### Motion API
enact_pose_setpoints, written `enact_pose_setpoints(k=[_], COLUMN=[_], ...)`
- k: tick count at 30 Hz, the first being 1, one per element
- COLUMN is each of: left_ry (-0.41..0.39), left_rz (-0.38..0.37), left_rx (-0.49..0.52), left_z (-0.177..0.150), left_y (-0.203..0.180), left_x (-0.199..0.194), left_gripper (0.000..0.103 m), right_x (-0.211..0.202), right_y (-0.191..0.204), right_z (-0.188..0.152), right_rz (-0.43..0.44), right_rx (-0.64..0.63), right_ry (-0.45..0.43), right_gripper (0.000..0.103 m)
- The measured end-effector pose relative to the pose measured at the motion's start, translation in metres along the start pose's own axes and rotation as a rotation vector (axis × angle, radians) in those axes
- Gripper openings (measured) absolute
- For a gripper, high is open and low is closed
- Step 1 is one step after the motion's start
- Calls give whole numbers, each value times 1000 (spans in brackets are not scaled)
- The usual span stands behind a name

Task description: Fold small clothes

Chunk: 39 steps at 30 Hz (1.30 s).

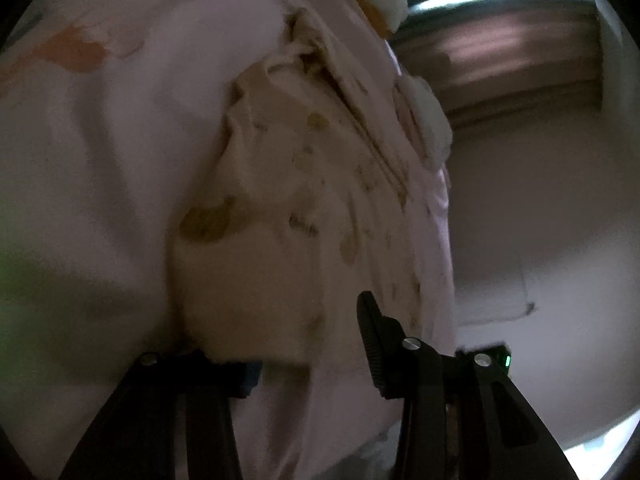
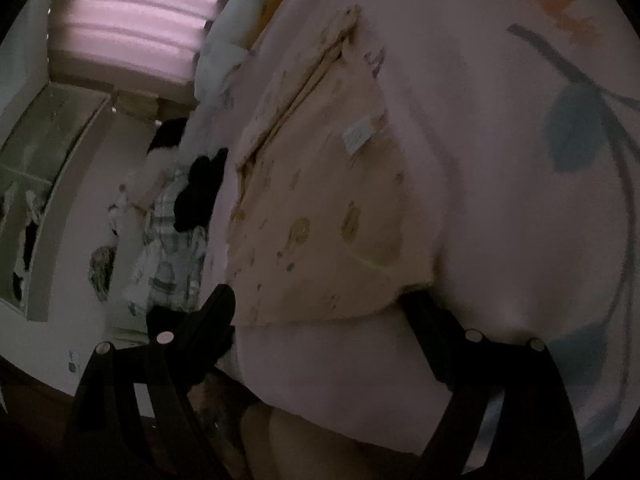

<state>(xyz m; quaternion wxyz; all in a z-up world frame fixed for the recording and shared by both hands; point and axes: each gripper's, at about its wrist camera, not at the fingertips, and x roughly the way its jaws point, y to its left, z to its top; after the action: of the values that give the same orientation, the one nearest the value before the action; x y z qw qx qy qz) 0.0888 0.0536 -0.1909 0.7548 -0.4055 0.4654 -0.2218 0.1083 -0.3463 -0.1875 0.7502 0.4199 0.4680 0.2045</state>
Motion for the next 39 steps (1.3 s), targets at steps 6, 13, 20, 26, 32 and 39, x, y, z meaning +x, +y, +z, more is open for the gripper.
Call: enact_pose_setpoints(k=[6,13,20,26,32,39], left_ry=[-90,-135,-210,-220,-222,-260], left_rz=[-27,101,334,411,389,431], left_rx=[-89,-82,170,239,225,279], left_z=[16,15,-5,-6,-5,-14], left_y=[10,17,-13,-19,-16,-23], left_x=[6,10,11,19,16,22], left_gripper=[41,6,6,6,6,6], right_x=[11,37,48,48,51,54], right_y=[5,-7,1,2,7,12], right_z=[1,27,21,21,18,15], right_rz=[5,-18,-153,-208,-245,-257], right_rx=[12,88,-25,-93,-147,-203], right_ry=[-50,-122,-165,-190,-212,-249], right_gripper=[87,15,0,0,0,0])
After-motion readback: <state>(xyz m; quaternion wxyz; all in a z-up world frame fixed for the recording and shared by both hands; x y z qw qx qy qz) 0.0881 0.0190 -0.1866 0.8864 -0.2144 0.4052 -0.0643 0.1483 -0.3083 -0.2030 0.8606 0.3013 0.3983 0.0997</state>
